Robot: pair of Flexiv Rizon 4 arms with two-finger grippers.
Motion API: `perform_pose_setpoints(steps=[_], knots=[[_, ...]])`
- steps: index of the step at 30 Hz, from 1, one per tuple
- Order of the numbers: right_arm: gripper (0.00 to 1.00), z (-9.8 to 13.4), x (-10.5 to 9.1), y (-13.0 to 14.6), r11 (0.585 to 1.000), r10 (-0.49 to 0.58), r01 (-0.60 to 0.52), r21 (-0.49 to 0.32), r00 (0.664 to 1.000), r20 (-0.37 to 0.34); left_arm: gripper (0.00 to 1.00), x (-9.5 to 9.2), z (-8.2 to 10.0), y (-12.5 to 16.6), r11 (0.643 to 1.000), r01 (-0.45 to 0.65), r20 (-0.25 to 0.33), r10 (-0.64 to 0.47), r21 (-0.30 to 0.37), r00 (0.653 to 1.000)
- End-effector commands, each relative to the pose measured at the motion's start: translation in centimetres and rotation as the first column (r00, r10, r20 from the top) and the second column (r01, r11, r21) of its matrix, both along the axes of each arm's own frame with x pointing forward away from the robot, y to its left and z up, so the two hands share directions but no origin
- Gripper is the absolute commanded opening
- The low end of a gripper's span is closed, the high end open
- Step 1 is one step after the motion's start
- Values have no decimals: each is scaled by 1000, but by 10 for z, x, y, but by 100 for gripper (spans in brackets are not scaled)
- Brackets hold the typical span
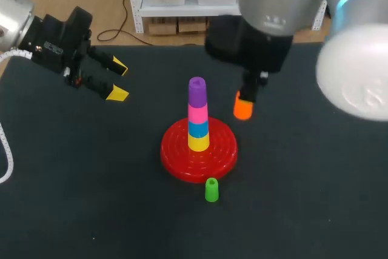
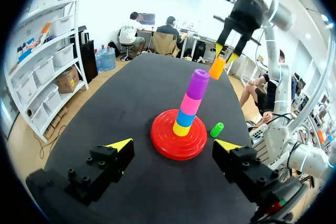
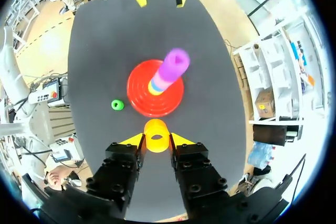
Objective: Pick up and stack the cylinders on the red base in this order: pink,purple,orange,green
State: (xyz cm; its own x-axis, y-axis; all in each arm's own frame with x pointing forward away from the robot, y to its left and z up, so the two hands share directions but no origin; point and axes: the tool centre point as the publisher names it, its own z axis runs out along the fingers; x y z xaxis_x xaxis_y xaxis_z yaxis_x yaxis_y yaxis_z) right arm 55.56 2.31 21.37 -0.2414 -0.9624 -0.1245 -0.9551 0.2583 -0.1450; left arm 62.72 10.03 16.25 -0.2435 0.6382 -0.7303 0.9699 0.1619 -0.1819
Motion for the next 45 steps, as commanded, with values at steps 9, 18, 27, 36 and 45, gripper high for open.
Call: perform_pose_setpoints(steps=[9,18,27,36,45], knots=[[0,35,27,27,1000,26,-26,-13,1000,1,100,0,-1,1,1000,0,3,0,-2,1000],[0,45,37,44,998,56,-56,-3,998,7,100,0,-1,1,1000,0,3,0,-2,1000],[0,34,44,65,996,82,-82,-43,997,-10,100,0,-1,1,1000,0,3,0,-2,1000],[0,34,53,77,994,92,-92,-55,996,-7,100,0,-1,1,1000,0,3,0,-2,1000],[0,28,55,84,994,91,-92,-59,996,-17,100,0,-1,1,1000,0,3,0,-2,1000]])
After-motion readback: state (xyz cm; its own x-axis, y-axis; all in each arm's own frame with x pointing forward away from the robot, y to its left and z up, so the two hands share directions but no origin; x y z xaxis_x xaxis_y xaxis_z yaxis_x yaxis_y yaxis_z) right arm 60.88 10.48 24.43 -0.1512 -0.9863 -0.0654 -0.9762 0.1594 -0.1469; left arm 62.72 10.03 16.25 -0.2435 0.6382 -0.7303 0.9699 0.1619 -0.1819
